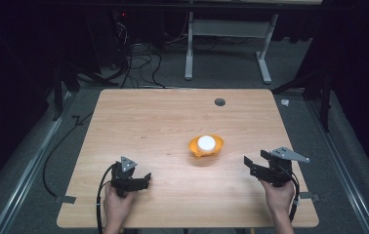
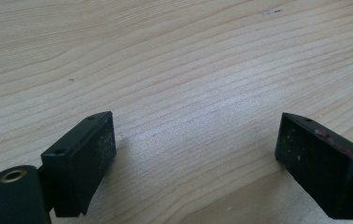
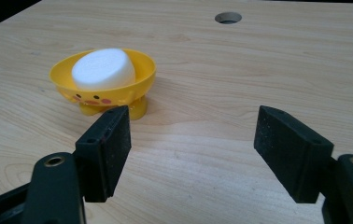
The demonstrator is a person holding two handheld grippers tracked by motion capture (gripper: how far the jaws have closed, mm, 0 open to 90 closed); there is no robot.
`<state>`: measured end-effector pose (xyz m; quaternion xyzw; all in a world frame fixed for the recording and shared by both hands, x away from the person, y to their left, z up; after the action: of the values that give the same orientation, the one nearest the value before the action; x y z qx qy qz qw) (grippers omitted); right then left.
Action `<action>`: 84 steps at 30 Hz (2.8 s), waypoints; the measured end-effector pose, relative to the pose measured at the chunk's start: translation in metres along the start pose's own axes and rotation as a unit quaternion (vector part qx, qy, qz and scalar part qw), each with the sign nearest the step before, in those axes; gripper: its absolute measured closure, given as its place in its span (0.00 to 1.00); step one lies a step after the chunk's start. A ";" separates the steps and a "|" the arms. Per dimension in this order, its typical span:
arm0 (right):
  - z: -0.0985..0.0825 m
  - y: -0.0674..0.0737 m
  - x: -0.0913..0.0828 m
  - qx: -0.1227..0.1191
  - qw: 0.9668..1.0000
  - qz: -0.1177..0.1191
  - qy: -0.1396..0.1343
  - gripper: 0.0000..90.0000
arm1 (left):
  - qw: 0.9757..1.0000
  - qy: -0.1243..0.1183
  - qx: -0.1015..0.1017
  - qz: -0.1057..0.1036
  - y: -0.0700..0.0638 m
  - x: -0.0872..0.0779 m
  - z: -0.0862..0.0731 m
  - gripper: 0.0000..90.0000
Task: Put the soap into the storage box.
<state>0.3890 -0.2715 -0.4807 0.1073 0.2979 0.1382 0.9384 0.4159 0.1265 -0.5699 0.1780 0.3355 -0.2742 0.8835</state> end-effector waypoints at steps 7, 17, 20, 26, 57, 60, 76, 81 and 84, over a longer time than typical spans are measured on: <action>-0.005 0.002 0.001 0.001 1.000 0.004 0.003 0.31 | 1.000 0.000 0.000 0.000 0.000 0.000 0.000 0.14; -0.012 0.006 0.005 0.000 1.000 0.009 0.010 0.31 | 1.000 0.000 0.000 0.000 0.000 0.000 0.000 0.14; -0.013 0.007 0.006 0.000 1.000 0.009 0.011 0.32 | 1.000 0.000 0.000 0.000 0.000 0.000 0.000 0.14; -0.017 0.011 0.009 -0.002 1.000 0.013 0.015 0.32 | 1.000 0.000 0.000 0.000 0.000 0.000 0.000 0.14; -0.036 0.026 0.033 -0.009 0.999 0.019 0.042 0.32 | 1.000 0.000 0.000 0.000 0.000 0.000 0.000 0.14; -0.037 0.026 0.035 -0.011 0.999 0.019 0.045 0.32 | 1.000 0.000 0.000 0.000 0.000 0.000 0.000 0.14; -0.044 0.029 0.053 -0.029 0.998 0.004 0.064 0.33 | 1.000 0.000 0.000 0.000 0.000 0.000 0.000 0.14; -0.046 0.028 0.057 -0.026 0.997 -0.001 0.068 0.33 | 1.000 0.000 0.000 0.000 0.000 0.000 0.000 0.14; -0.047 0.028 0.058 -0.028 0.997 -0.004 0.069 0.33 | 1.000 0.000 0.000 0.000 0.000 0.000 0.000 0.14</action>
<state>0.4015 -0.2211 -0.5411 0.0700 0.3583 0.1500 0.9188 0.4156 0.1265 -0.5699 0.1780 0.3356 -0.2745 0.8834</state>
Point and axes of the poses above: each handheld gripper's, and its own axes: x roughly forward along the jaws, z roughly out of its top, y roughly to its left, the point moved 9 cm from there along x, roughly forward along the jaws, and after that the axes turned 12 degrees about x, right-handed, at the moved point
